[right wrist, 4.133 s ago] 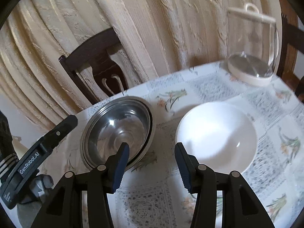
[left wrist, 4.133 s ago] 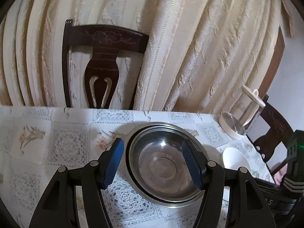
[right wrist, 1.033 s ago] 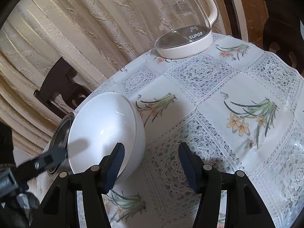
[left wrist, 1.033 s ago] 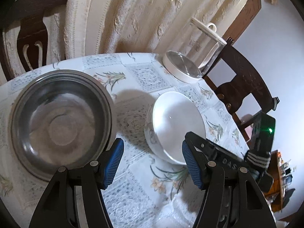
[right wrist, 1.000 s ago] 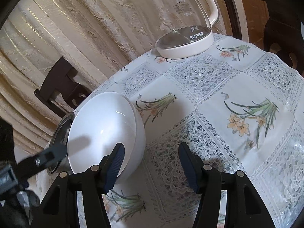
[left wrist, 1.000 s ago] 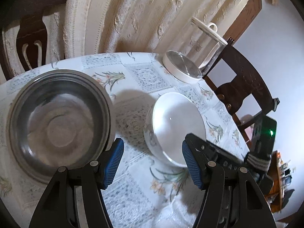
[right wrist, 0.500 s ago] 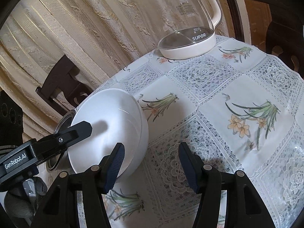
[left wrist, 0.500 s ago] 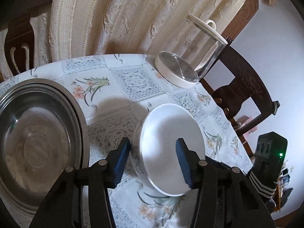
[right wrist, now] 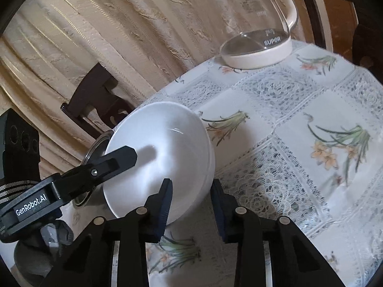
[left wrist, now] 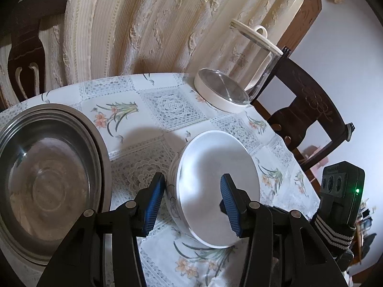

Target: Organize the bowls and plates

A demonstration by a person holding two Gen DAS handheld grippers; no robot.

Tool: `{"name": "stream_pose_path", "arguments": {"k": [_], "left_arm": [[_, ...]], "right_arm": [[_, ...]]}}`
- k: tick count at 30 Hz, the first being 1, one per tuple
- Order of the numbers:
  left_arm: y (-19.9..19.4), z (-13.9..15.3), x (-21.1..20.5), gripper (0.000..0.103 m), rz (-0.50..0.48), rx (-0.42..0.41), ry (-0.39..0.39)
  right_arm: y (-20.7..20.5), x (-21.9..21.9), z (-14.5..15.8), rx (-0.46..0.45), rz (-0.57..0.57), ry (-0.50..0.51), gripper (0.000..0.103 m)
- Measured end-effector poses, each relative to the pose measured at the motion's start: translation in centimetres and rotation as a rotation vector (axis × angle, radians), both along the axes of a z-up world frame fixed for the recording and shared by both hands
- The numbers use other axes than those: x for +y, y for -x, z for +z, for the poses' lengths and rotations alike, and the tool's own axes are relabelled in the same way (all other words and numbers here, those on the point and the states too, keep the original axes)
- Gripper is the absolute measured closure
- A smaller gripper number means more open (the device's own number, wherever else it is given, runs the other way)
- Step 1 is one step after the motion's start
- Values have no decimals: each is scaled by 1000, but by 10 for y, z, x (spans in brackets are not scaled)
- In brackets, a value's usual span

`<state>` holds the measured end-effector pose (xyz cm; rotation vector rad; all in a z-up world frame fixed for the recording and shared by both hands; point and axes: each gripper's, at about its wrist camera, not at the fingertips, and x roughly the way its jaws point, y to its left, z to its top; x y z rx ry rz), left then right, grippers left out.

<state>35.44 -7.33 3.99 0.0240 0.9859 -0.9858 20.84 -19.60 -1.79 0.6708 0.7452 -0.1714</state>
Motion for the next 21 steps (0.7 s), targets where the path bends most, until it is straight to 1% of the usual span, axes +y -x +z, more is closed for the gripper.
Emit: {"name": "stream_pose_path", "arguments": {"k": [5, 8, 12, 16, 21], "left_arm": [[0, -4, 2, 54, 11, 15, -16], [4, -5, 1, 54, 8, 9, -24], [7, -3, 3, 54, 12, 20, -18], [9, -2, 5, 54, 17, 25, -9], [11, 6, 13, 54, 32, 27, 14]], "right_arm": [[3, -3, 4, -19, -8, -9, 68], [5, -4, 6, -21, -16, -7, 68], [9, -4, 11, -32, -20, -14, 68], [13, -3, 22, -60, -20, -7, 68], [9, 5, 33, -76, -6, 6, 68]]}}
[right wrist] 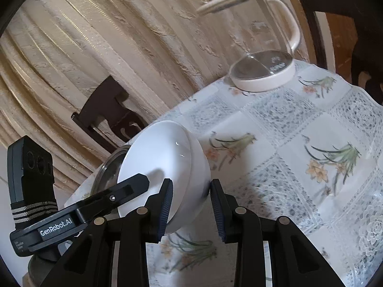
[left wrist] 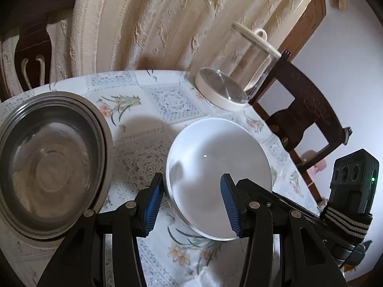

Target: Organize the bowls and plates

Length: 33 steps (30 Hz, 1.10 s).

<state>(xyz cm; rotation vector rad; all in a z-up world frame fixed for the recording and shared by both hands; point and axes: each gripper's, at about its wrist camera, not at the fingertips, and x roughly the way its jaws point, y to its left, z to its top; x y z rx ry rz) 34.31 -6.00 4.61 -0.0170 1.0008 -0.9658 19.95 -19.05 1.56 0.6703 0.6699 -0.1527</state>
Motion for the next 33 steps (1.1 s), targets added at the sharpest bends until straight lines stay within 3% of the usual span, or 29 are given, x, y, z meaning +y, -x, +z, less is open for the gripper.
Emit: {"name": "stream_pose_path", "arguments": {"k": [13, 21, 27, 33], "left_arm": [[-19, 41, 70, 54, 138, -49, 114], [-41, 48, 121, 54, 277, -71, 167], [-54, 39, 144, 54, 327, -81, 169], [-67, 10, 150, 54, 353, -25, 155]], "right_arm": [[-58, 59, 40, -1, 147, 100, 68], [-101, 94, 34, 39, 237, 102, 68], [-120, 109, 21, 80, 262, 124, 68], [-130, 111, 10, 118, 262, 145, 68]]}}
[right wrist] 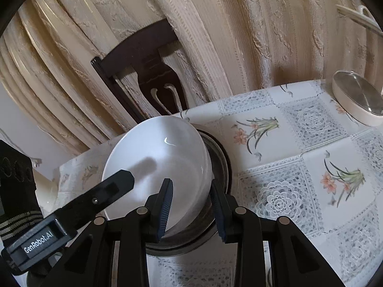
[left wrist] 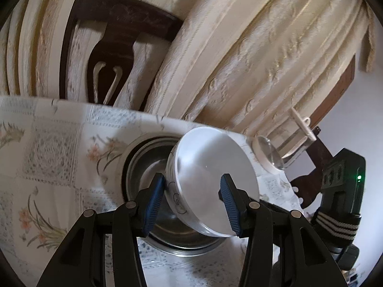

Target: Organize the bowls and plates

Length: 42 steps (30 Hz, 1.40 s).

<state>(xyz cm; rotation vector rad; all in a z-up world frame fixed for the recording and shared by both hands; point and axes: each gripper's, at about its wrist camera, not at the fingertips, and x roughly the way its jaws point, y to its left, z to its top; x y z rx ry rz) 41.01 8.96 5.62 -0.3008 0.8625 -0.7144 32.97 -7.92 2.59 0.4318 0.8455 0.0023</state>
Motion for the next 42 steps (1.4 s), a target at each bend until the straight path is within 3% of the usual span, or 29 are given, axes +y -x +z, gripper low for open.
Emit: {"name": "stream_pose_path", "arguments": {"k": [7, 13, 19, 22, 35, 42], "left_arm": [[-8, -21, 0, 53, 22, 35, -12], [-9, -16, 12, 53, 59, 2, 23], [-4, -12, 18, 52, 66, -44, 32], [-4, -10, 19, 51, 76, -68, 7], [-13, -16, 30, 39, 105, -29, -9], [-14, -22, 25, 39, 107, -15, -29]], "right_arm": [[1, 4, 0, -20, -21, 37, 66], [9, 1, 10, -64, -47, 64, 56], [15, -9, 7, -48, -91, 48, 47], [18, -15, 4, -37, -115, 23, 37], [18, -21, -3, -11, -132, -18, 30], [16, -19, -4, -4, -126, -28, 30]]}}
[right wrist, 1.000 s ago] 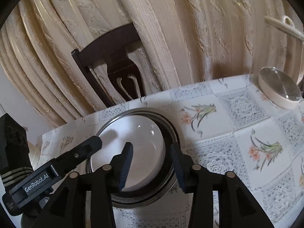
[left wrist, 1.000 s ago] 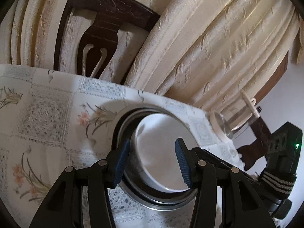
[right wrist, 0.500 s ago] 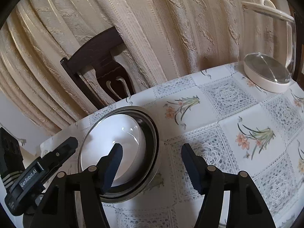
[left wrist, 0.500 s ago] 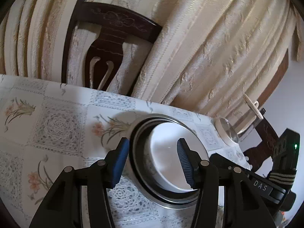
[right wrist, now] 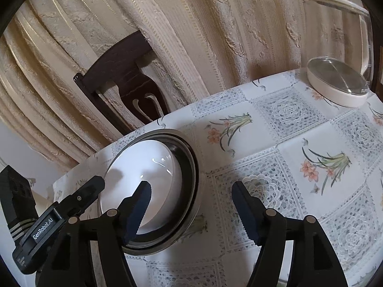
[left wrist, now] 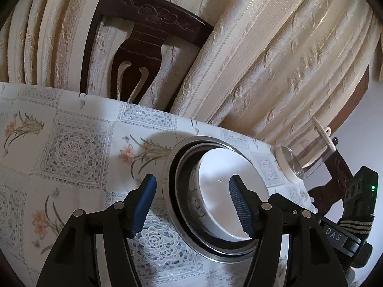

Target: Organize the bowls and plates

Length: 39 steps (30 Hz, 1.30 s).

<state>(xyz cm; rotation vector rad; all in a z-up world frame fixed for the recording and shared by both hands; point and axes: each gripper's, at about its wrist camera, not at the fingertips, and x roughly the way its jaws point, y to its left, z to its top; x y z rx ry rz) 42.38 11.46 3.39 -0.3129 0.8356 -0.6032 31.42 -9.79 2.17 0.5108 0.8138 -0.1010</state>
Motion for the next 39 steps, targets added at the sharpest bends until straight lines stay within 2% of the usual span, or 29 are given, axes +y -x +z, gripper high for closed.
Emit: {"name": "stream_pose_path", "arguments": {"k": [11, 18, 22, 29, 39], "left_arm": [[-5, -11, -8, 38, -17, 20, -19], [-10, -27, -16, 38, -63, 77, 8], [-10, -30, -18, 38, -79, 77, 13], [-7, -32, -21, 41, -83, 57, 12], [-2, -25, -22, 42, -61, 58, 1]], "right_arm": [[-9, -2, -11, 33, 6, -18, 30], [-14, -4, -22, 59, 18, -58, 30], [-17, -1, -23, 58, 37, -59, 37], [-24, 12, -22, 64, 94, -54, 54], [-15, 10, -22, 111, 74, -85, 56]]}}
